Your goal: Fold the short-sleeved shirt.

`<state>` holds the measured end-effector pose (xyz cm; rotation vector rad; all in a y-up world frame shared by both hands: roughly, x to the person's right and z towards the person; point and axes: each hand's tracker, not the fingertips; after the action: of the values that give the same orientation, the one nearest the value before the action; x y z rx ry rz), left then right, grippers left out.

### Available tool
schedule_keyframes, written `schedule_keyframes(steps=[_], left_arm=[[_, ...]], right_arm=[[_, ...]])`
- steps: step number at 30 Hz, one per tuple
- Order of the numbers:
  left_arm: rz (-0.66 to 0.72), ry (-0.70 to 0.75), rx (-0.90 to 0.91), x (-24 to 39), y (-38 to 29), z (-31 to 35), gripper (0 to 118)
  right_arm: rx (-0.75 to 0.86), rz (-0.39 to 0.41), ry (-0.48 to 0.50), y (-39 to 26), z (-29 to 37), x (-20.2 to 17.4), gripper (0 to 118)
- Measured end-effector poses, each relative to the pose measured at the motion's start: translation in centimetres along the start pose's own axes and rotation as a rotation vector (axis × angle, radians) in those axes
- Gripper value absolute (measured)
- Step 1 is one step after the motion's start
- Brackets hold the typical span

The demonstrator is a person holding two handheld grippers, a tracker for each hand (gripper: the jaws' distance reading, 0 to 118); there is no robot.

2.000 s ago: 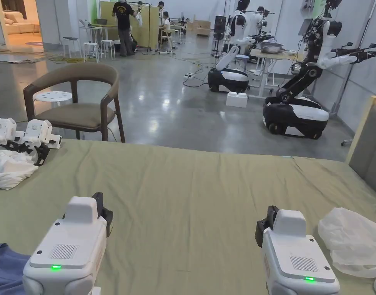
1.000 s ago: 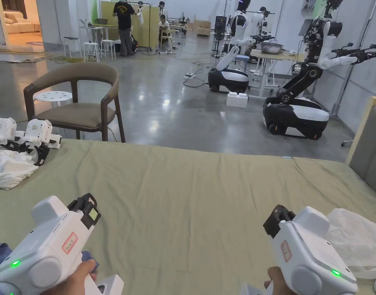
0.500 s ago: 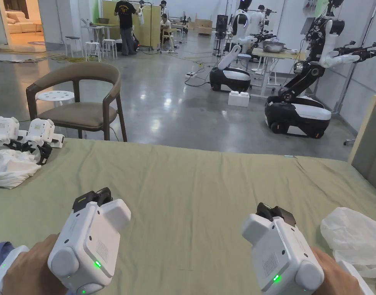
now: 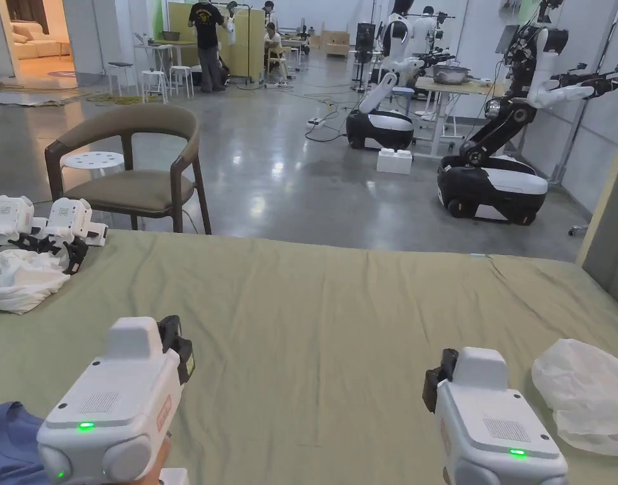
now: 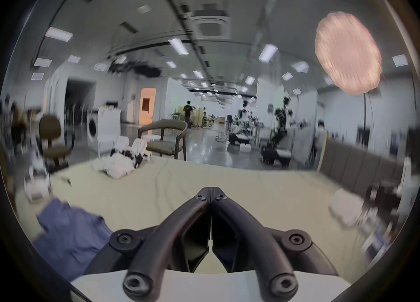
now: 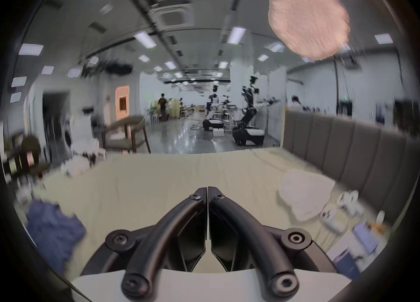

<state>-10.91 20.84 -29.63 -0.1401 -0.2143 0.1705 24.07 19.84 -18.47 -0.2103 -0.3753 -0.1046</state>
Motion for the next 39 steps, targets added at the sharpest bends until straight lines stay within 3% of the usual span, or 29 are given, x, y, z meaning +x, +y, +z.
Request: schedule_keyframes(steps=[2, 4, 9, 18, 23, 32, 34, 35, 38, 39], left_arm=[[0.081, 0.017, 0.019, -0.5, 0.1, 0.2, 0], [0.094, 0.016, 0.029, -0.5, 0.4, 0.4, 0], [-0.074, 0.025, -0.001, -0.3, 0.9, 0.5, 0], [-0.209, 0.029, -0.138, -3.3, 1.0, 1.1, 0], [-0.18, 0.05, -0.279, -8.5, 0.9, 2.4, 0], [-0.1, 0.227, -0.654, -21.5, -1.8, 2.3, 3], [-0.066, 0.258, -0.734, -23.7, -2.9, 1.9, 12], [-0.045, 0.26, -0.763, -25.2, -3.7, 1.6, 23], [-0.033, 0.285, -0.831, -27.3, -6.0, 0.5, 75], [-0.038, 0.295, -0.861, -27.5, -6.7, 0.3, 83]], right_arm=[[0.006, -0.066, 0.007, 0.0, 0.2, 0.0, 0], [0.011, -0.077, 0.003, 0.2, 0.2, 0.0, 0], [0.024, 0.056, 0.007, 0.9, 0.0, -0.6, 0], [0.021, 0.105, 0.027, 1.0, 0.1, -1.1, 0], [-0.003, 0.128, 0.039, 0.5, -0.2, -1.4, 0], [-0.078, 0.144, 0.07, -1.6, -1.3, -2.5, 0], [-0.095, 0.148, 0.077, -2.1, -1.6, -2.7, 0], [-0.103, 0.149, 0.08, -2.4, -1.6, -2.9, 0], [-0.123, 0.16, 0.084, -3.1, -1.8, -3.3, 0], [-0.132, 0.164, 0.085, -3.3, -2.0, -3.4, 0]])
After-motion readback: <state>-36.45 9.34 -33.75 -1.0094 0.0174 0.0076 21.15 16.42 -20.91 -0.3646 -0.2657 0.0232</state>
